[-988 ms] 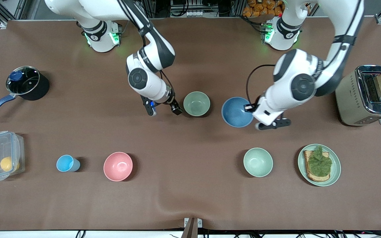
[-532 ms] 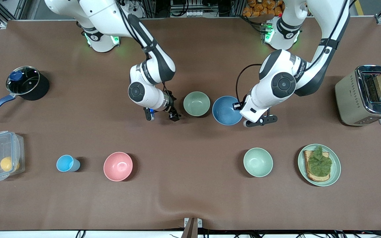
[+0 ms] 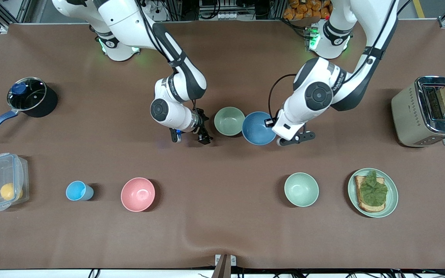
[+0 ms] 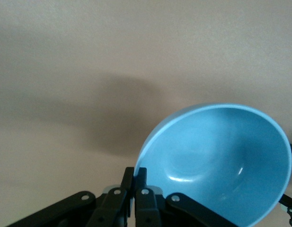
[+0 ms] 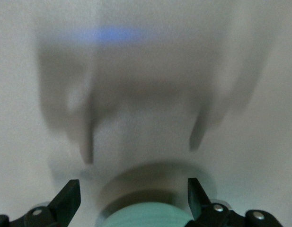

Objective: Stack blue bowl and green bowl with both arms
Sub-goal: 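Lower the blue bowl into the green bowl with the left gripper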

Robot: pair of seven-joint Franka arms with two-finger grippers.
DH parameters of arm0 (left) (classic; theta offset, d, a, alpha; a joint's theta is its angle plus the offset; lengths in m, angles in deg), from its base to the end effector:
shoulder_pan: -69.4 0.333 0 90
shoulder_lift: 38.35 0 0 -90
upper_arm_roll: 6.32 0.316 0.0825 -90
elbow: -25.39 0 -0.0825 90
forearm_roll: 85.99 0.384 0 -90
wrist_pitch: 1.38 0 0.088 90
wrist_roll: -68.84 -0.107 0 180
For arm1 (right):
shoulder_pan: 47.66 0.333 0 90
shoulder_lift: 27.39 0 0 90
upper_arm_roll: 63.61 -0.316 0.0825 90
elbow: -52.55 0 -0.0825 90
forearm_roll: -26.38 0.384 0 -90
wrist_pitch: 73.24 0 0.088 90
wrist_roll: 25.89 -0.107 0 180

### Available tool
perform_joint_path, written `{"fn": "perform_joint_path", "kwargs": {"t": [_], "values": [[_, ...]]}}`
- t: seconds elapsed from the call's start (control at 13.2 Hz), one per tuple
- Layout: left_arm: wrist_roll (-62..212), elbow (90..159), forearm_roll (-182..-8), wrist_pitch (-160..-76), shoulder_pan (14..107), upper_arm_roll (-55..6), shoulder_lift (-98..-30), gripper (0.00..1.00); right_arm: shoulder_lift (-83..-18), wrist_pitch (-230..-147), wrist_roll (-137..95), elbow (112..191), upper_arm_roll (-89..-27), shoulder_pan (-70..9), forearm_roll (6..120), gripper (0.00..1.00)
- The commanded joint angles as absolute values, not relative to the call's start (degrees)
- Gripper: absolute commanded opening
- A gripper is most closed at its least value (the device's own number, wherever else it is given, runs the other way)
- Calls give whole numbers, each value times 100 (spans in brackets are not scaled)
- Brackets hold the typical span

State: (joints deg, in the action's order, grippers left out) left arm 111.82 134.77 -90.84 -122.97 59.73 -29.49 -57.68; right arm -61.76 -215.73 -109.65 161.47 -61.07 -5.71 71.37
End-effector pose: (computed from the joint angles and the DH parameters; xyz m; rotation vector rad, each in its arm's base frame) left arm 0.5153 -0.3232 0.3272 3.0070 0.3612 -0.3079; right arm 0.4864 0.3967 0.1801 -2.2017 1.8591 0.5743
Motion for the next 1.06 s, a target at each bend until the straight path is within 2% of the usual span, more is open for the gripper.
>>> {"fn": "perform_joint_path", "kwargs": {"t": [0.0,0.99], "values": [[11410,13508,-9188,-12390,5807,-2935,-5742,0,-6245,-21597,-10833,16030,-6150,-600,7367,100],[12535,13456,-9188,-13146,4963,-2935,-6287,0,-6245,-21589,-10745,16030,-6150,-583,7367,100]]}}
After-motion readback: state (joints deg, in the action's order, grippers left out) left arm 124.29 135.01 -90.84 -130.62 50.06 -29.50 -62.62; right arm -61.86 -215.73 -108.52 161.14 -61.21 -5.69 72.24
